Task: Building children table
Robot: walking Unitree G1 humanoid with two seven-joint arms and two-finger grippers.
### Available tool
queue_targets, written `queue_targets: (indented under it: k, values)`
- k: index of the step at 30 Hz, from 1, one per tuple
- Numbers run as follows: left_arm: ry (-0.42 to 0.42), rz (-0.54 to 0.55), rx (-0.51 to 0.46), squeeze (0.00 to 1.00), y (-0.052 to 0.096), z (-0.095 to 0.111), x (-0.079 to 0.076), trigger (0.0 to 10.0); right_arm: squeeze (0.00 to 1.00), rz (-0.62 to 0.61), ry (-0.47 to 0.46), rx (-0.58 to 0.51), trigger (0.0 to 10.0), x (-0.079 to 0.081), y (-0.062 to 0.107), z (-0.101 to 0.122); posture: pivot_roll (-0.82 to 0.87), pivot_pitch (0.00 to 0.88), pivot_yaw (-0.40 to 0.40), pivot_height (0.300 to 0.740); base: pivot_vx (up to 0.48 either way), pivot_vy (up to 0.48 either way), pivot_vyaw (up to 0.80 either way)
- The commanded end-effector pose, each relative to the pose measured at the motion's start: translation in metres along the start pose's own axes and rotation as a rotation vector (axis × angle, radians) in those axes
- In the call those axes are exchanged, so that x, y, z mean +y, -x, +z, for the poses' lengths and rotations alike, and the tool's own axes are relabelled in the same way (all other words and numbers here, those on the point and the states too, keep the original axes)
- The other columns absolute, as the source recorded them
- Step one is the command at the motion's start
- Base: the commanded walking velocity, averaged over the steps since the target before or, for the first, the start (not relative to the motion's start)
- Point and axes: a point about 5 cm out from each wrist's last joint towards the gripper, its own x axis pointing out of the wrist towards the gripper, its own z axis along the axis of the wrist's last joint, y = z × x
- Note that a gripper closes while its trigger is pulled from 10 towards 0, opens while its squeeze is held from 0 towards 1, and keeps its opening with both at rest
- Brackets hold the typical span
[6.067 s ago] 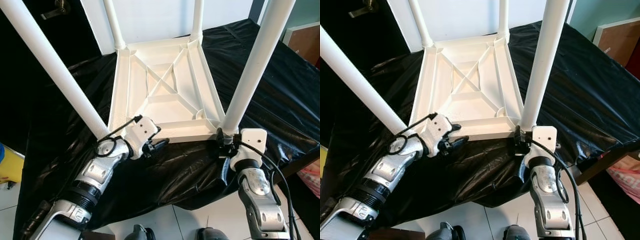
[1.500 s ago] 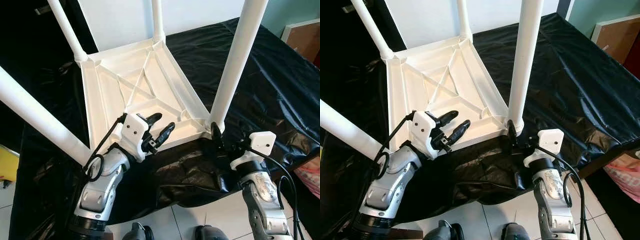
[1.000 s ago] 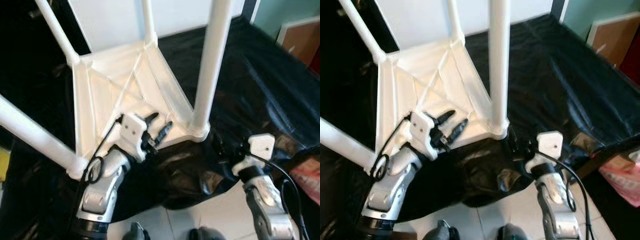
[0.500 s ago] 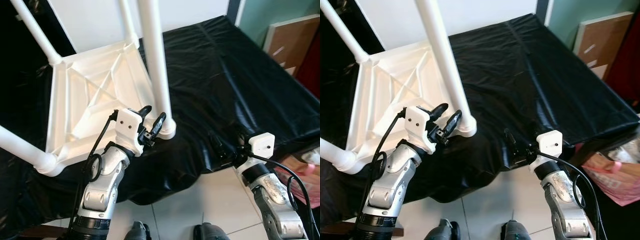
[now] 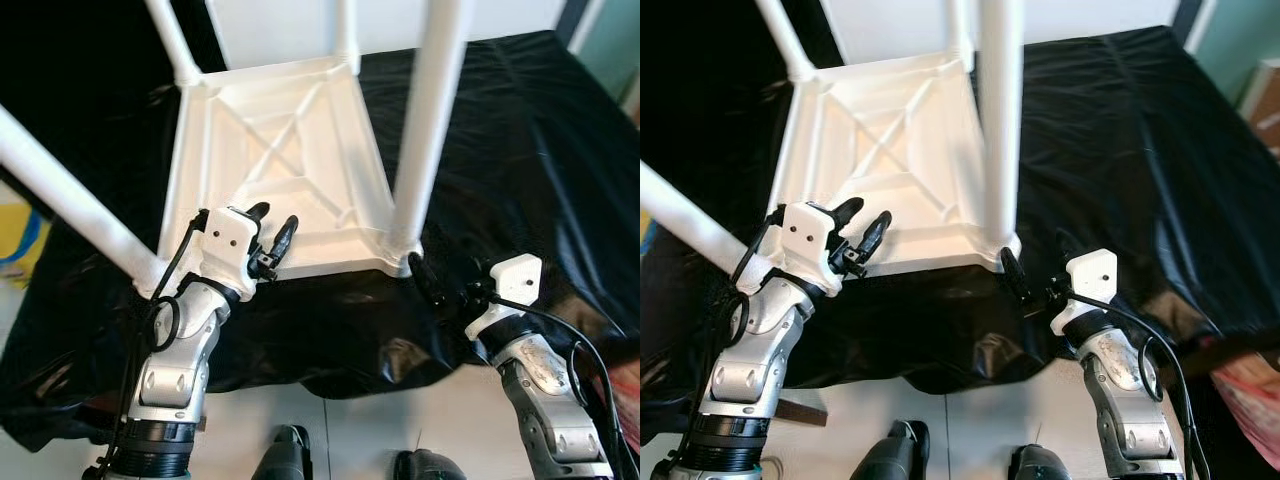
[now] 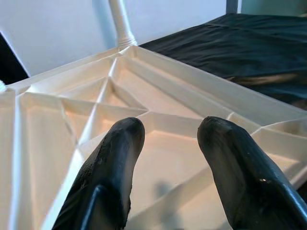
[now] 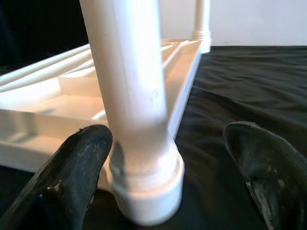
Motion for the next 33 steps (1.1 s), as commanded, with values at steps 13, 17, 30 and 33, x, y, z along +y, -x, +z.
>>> queue_targets:
  k: [13,17,30,33]
  values:
    - [0.044,-0.003,0.006,0.00,0.001,-0.006,-0.005,10.0,0.00,-0.072,-0.050,0.023,10.0,-0.009,0.017,-0.007,-0.10,0.155,0.060,0.740,0.000,0.000,0.37]
    - [0.057,-0.070,0.007,0.00,0.006,-0.007,-0.011,10.0,0.00,-0.074,-0.046,0.028,10.0,-0.009,0.020,-0.009,-0.09,0.157,0.072,0.740,0.000,0.000,0.00]
    - [0.105,-0.197,0.024,0.00,0.014,-0.005,-0.028,10.0,0.00,-0.077,-0.055,-0.004,10.0,-0.002,0.015,0.000,-0.09,0.168,0.092,0.740,0.000,0.000,0.00]
    - [0.128,-0.205,0.032,0.00,0.015,-0.007,-0.032,10.0,0.00,-0.081,-0.058,0.001,10.0,0.002,0.017,-0.001,-0.09,0.170,0.094,0.740,0.000,0.000,0.00]
